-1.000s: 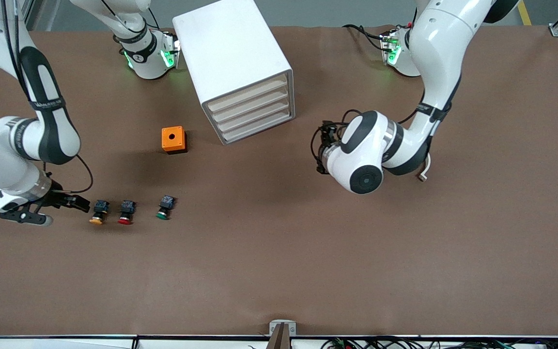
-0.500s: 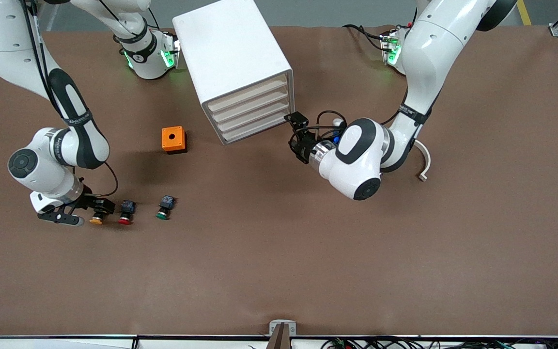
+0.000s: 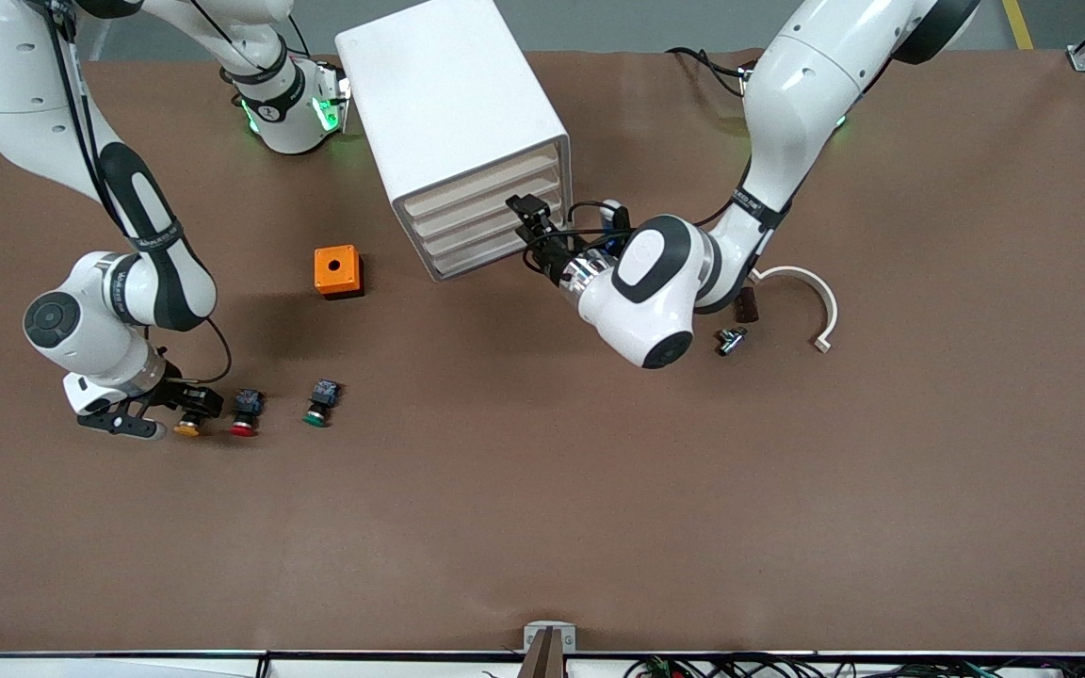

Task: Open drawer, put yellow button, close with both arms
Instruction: 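Grasp the drawer handle with the left gripper while the right gripper grasps the button, then pull the drawer open with the left gripper while the right gripper carries the button, then lower the yellow button into the open drawer and open the right gripper, then withdraw the right gripper while the left gripper moves to the drawer front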

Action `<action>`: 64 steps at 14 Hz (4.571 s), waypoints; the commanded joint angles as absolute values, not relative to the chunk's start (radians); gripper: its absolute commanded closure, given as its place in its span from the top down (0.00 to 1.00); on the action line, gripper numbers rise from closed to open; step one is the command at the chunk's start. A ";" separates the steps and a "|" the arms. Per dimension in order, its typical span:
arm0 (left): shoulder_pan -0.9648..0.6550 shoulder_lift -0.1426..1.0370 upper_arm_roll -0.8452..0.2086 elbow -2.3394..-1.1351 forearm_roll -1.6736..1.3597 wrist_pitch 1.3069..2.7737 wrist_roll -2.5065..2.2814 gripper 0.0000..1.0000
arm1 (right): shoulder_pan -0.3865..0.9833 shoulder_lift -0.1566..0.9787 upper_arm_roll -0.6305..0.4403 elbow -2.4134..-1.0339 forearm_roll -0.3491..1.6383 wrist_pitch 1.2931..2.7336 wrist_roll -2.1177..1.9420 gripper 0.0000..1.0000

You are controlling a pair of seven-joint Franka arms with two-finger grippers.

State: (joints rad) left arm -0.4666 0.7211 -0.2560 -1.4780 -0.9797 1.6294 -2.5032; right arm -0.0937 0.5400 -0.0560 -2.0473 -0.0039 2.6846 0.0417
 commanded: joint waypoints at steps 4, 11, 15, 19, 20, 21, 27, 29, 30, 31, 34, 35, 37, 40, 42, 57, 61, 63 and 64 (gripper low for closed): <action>-0.534 0.772 -0.250 -1.456 -1.043 1.614 -2.522 0.44 | -0.084 0.500 -0.051 -2.045 0.006 2.597 0.051 0.00; -0.566 0.781 -0.250 -1.456 -1.058 1.614 -2.517 0.04 | 0.093 0.207 -0.043 -1.922 0.014 2.047 0.516 0.00; -0.545 0.784 -0.229 -1.434 -1.049 1.614 -2.505 0.00 | 0.225 0.155 -0.043 -1.807 0.104 1.854 0.809 0.00; -0.454 0.810 -0.199 -1.376 -1.058 1.623 -2.424 0.00 | 0.385 0.152 -0.043 -1.675 0.104 1.727 1.079 0.00; -0.430 0.814 -0.199 -1.361 -1.058 1.623 -2.399 0.00 | 0.421 0.143 -0.043 -1.666 0.106 1.724 1.135 0.00; -0.411 0.816 -0.199 -1.352 -1.058 1.629 -2.381 0.00 | 0.454 0.134 -0.043 -1.667 0.106 1.726 1.187 0.00; -0.376 0.816 -0.199 -1.319 -1.058 1.692 -2.370 0.23 | 0.681 0.120 -0.044 -1.686 0.110 1.796 1.535 0.00; -0.364 0.815 -0.199 -1.319 -1.058 1.692 -2.365 0.80 | 0.745 0.127 -0.046 -1.692 0.103 1.844 1.630 0.00; -0.362 0.813 -0.199 -1.319 -1.058 1.692 -2.347 0.90 | 0.771 0.133 -0.046 -1.692 0.098 1.871 1.673 0.00; -0.354 0.808 -0.198 -1.319 -1.057 1.692 -2.332 1.00 | 0.794 0.153 -0.046 -1.692 0.094 1.900 1.712 0.00; -0.307 0.802 -0.186 -1.312 -1.036 1.690 -2.283 1.00 | 0.844 0.204 -0.046 -1.690 0.046 1.946 1.804 0.00; -0.295 0.802 -0.180 -1.309 -1.029 1.686 -2.235 1.00 | 0.854 0.218 -0.046 -1.690 0.045 1.956 1.821 0.00; -0.240 0.801 -0.181 -1.308 -0.990 1.684 -2.162 1.00 | 0.877 0.239 -0.046 -1.686 0.043 1.959 1.851 0.00; -0.190 0.799 -0.179 -1.286 -0.851 1.636 -2.051 1.00 | 0.899 0.261 -0.048 -1.684 0.041 1.967 1.855 1.00; -0.179 0.796 -0.183 -1.273 -0.685 1.620 -2.019 1.00 | 0.902 0.264 -0.048 -1.683 0.034 1.967 1.853 1.00; -0.396 0.739 -0.394 -1.281 0.058 1.678 -1.392 1.00 | 0.301 0.152 -0.058 -1.628 0.008 1.681 0.382 1.00; -0.436 0.698 -0.486 -1.350 0.164 1.811 -1.324 1.00 | 0.106 0.103 -0.058 -1.625 0.000 1.600 0.057 1.00; -0.443 0.696 -0.527 -1.361 0.169 1.839 -1.324 1.00 | 0.049 0.081 -0.058 -1.623 0.000 1.560 -0.018 1.00; -0.454 0.698 -0.538 -1.370 0.169 1.842 -1.325 1.00 | 0.028 0.080 -0.057 -1.618 0.000 1.537 -0.021 1.00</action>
